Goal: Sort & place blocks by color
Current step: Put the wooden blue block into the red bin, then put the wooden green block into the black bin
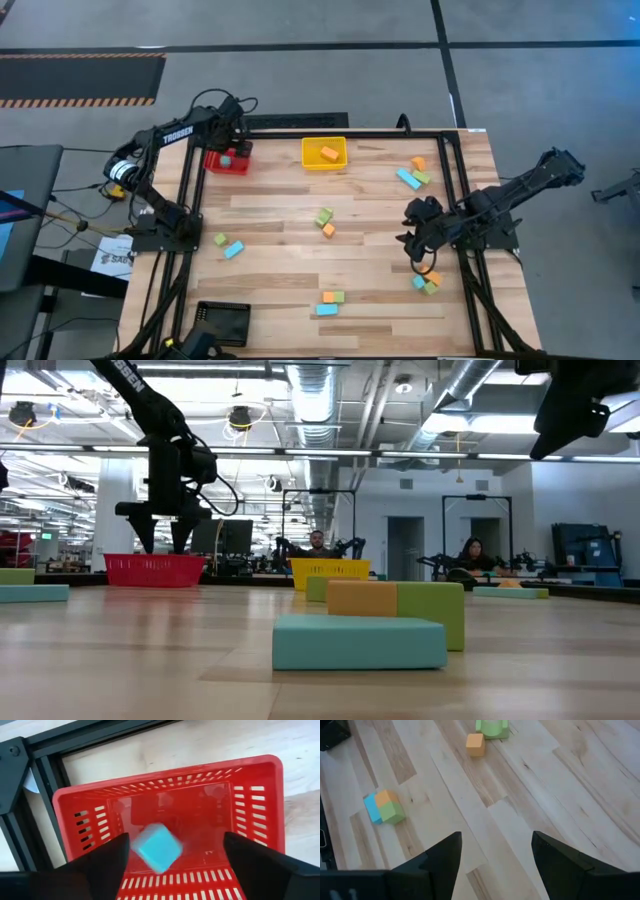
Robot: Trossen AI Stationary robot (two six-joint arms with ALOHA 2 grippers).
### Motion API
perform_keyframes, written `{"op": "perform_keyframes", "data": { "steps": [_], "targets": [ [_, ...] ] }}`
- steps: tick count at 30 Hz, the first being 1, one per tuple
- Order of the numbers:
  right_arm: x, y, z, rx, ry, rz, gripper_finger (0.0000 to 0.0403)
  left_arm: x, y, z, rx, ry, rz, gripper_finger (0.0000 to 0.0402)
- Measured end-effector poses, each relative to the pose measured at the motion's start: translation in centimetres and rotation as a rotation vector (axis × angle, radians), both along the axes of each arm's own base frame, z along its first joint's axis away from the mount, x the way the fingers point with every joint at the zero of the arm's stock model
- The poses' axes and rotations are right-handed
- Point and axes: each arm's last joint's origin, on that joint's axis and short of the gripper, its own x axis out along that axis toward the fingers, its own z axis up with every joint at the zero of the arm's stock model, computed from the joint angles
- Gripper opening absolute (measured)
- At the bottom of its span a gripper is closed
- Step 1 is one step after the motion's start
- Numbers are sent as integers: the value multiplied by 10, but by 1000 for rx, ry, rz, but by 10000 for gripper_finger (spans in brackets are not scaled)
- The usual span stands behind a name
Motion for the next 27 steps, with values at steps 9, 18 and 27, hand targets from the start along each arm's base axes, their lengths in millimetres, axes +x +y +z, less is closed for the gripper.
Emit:
{"op": "perform_keyframes", "data": {
  "steps": [9, 18, 27],
  "targets": [
    [0, 0, 0, -2, 0, 2, 260, 6, -9, 30, 63, -47, -41, 334],
    [0, 0, 0, -7, -5, -4, 260, 72, -83, 68, 125, -290, -441, 322],
    [5, -3, 2, 33, -37, -15, 260, 148, -189, 76, 286, -466, -910, 321]
  ]
}}
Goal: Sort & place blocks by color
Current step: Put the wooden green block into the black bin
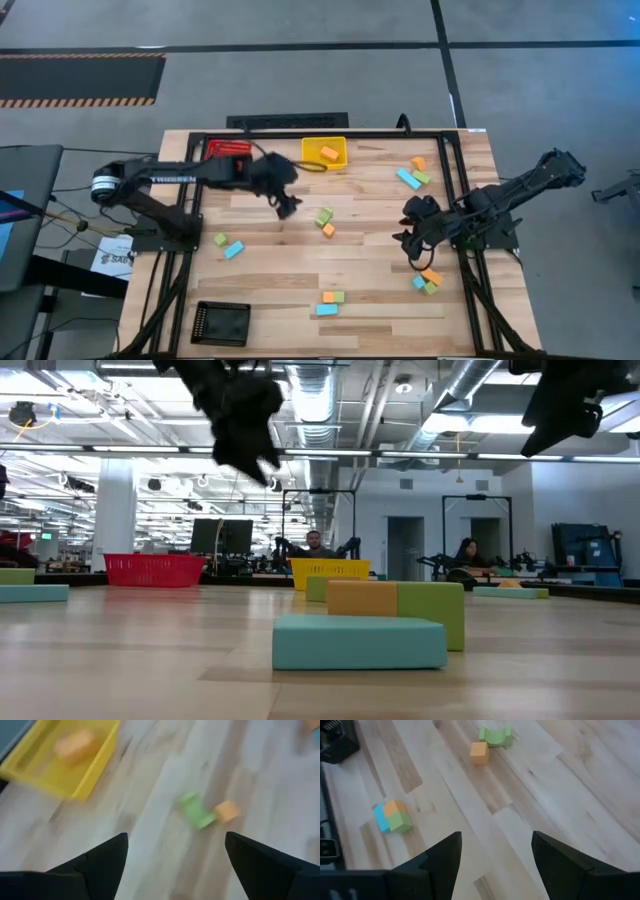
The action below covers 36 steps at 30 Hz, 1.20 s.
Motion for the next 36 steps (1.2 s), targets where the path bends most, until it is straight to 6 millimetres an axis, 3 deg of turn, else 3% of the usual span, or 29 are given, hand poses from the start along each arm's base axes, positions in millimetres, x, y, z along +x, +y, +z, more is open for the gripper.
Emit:
{"op": "perform_keyframes", "data": {
  "steps": [9, 16, 23, 30, 36],
  "targets": [
    [-10, 13, -4, 196, 97, -34, 260, 38, -63, -18, -30, -108, -213, 320],
    [-20, 39, -28, 272, 367, -147, 260, 52, -89, -40, -59, -85, -261, 320],
    [-22, 73, -60, 184, 611, -31, 260, 61, -96, -39, -71, -172, -258, 320],
    [-24, 90, -93, 331, 543, -94, 260, 66, -94, -33, -60, -257, -265, 320],
    [-24, 91, -99, 344, 537, -181, 260, 67, -88, -33, -59, -260, -249, 320]
  ]
}}
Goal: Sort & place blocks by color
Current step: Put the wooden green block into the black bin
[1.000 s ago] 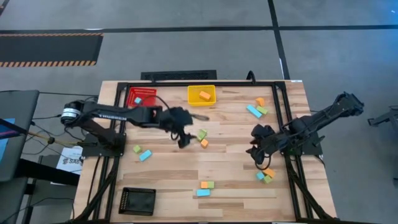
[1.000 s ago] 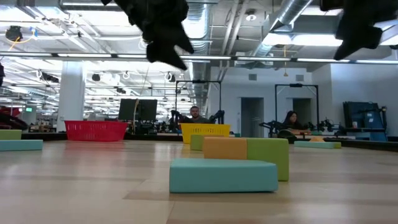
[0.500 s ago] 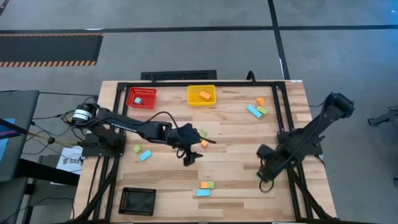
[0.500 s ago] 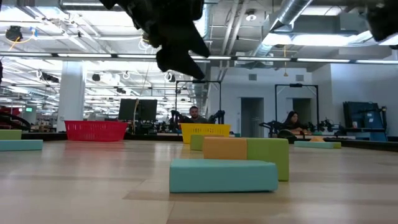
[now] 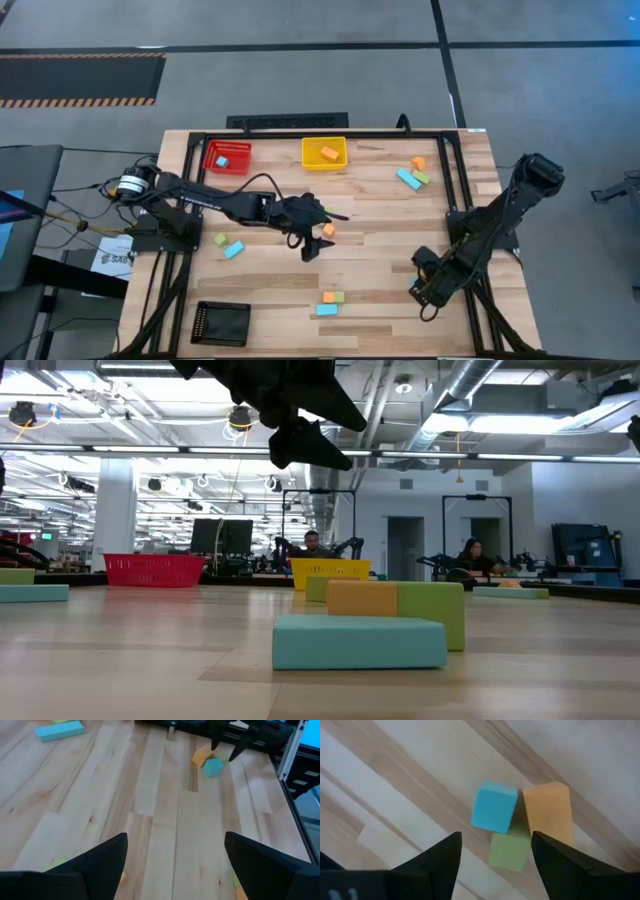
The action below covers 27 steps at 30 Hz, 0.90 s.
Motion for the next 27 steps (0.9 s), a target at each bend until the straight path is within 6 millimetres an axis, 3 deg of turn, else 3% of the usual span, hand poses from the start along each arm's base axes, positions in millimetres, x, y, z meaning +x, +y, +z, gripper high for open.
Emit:
{"op": "perform_keyframes", "data": {
  "steps": [7, 15, 27],
  "targets": [
    [3, 4, -6, 16, 21, 4, 260, 0, 4, -1, 0, 10, 9, 320],
    [2, 11, 5, 132, 84, -14, 260, -1, 5, -1, 11, 17, -1, 320],
    [7, 17, -18, 90, 197, 14, 260, -1, 8, -1, 28, 17, -14, 320]
  ]
}}
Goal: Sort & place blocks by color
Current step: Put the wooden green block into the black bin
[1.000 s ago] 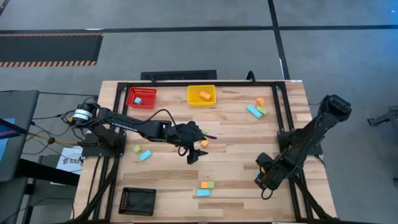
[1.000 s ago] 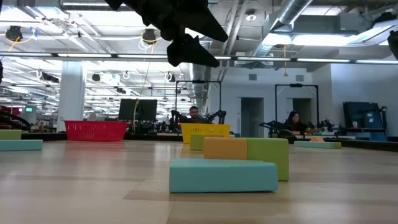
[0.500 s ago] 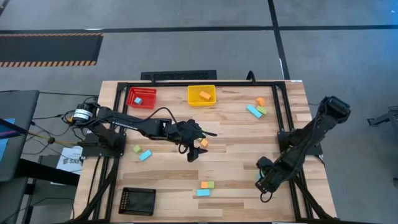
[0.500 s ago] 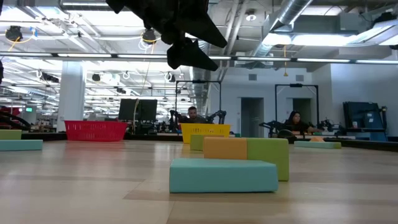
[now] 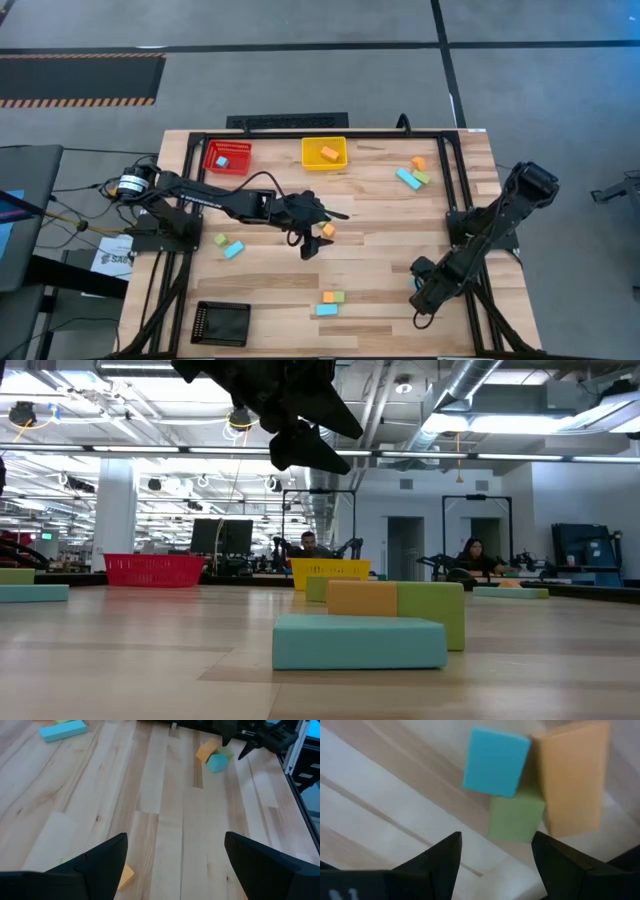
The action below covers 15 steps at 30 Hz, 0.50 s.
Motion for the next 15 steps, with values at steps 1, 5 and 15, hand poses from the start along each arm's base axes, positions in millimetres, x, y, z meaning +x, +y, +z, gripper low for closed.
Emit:
{"op": "perform_keyframes", "data": {
  "steps": [1, 5, 15],
  "targets": [
    [0, 1, -1, 0, 6, 1, 260, 0, 0, 0, -2, 0, -4, 320],
    [2, 1, -8, -25, 27, 0, 260, 0, 0, 0, -2, 1, -5, 320],
    [8, -1, -23, -87, 51, 3, 258, 0, 0, 0, -8, 1, -10, 320]
  ]
}}
